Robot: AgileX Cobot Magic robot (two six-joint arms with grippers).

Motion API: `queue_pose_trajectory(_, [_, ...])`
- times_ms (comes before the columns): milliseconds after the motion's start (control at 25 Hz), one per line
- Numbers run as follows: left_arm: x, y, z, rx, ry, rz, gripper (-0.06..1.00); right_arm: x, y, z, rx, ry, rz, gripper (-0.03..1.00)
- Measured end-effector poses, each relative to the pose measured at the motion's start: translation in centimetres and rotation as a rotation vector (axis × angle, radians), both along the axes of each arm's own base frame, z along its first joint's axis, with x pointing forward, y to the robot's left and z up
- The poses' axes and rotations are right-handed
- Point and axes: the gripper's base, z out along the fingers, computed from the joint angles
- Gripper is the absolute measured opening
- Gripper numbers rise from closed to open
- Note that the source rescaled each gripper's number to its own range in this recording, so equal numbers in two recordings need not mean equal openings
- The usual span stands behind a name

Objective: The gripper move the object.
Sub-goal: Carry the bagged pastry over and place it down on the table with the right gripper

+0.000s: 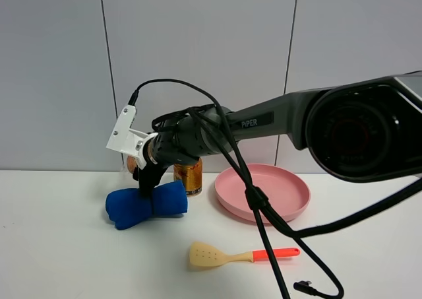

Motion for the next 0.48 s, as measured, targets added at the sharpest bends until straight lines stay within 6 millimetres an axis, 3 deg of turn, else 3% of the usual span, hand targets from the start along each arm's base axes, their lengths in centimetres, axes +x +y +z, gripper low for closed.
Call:
queue_pose_trajectory(120, [0.00, 0.00, 0.00, 0.000, 0.000, 0.000, 1.00, -0.04, 0.10, 0.05, 0.012, 0.001, 0.007, 0.06])
queue_pose_trajectory(320, [0.00, 0.00, 0.00, 0.000, 0.000, 0.000, 1.00, -0.06, 0.16, -0.21, 0.019, 0.006, 0.010, 0.27])
queue_pose_trajectory(480, [0.00, 0.00, 0.00, 0.000, 0.000, 0.000, 1.00, -0.07, 0.16, -0.66, 0.014, 0.012, 0.010, 0.31])
